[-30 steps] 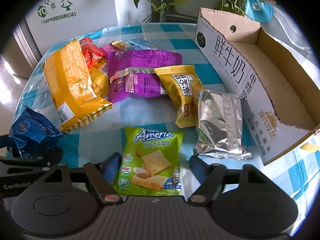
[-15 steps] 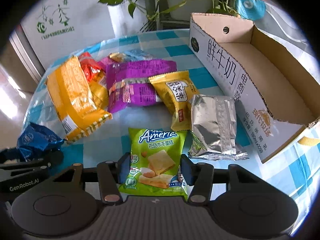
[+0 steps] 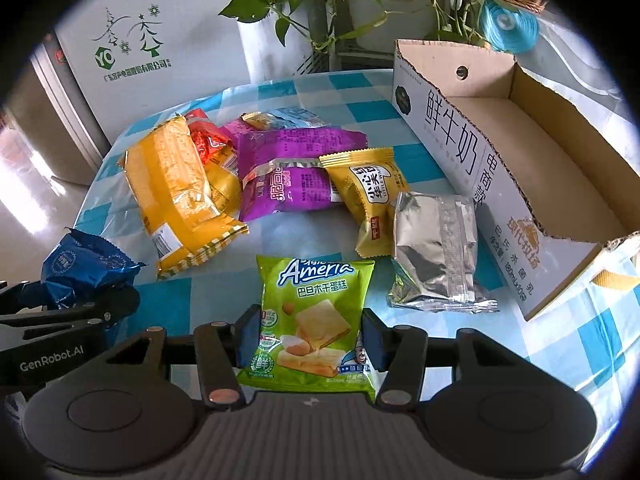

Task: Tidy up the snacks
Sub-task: 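Lift the green bag with the right tool while the left lifts the blue bag, then carry both bags into the cardboard box and open both tools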

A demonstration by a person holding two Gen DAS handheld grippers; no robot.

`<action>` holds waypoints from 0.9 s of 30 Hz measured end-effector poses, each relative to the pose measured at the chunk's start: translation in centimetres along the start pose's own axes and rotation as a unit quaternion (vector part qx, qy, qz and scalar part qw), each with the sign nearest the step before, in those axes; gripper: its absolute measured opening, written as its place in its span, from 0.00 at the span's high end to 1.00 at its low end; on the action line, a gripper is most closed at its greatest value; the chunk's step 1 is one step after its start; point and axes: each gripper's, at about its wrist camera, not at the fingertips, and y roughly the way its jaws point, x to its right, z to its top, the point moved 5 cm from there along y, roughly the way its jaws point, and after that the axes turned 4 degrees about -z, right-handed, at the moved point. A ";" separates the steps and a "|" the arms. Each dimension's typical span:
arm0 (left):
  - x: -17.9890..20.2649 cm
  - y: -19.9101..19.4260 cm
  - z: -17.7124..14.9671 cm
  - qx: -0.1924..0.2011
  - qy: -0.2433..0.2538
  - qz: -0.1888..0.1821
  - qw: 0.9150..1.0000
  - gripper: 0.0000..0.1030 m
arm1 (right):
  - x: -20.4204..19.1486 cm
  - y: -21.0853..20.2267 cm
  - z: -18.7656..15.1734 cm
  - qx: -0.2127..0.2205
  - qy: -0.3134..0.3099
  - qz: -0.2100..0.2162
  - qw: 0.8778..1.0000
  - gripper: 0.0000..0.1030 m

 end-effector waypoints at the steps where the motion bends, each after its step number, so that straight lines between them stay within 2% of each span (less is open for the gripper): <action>1: 0.1 -0.1 -0.1 0.002 0.001 -0.001 1.000 0.29 | 0.0 -0.2 -0.1 0.002 -0.002 -0.001 1.000 0.43; 15: 0.1 -0.9 -0.5 0.012 -0.004 0.008 1.000 0.29 | -0.5 -2.1 -0.5 0.022 -0.025 0.003 0.999 0.43; 22: 0.4 -2.0 0.6 0.026 -0.012 0.011 1.000 0.29 | 0.2 -4.0 0.8 0.050 -0.026 0.019 0.998 0.43; 27: 1.1 -3.0 2.0 0.037 -0.021 0.001 0.999 0.29 | 0.8 -5.6 2.4 0.074 -0.039 0.030 0.996 0.43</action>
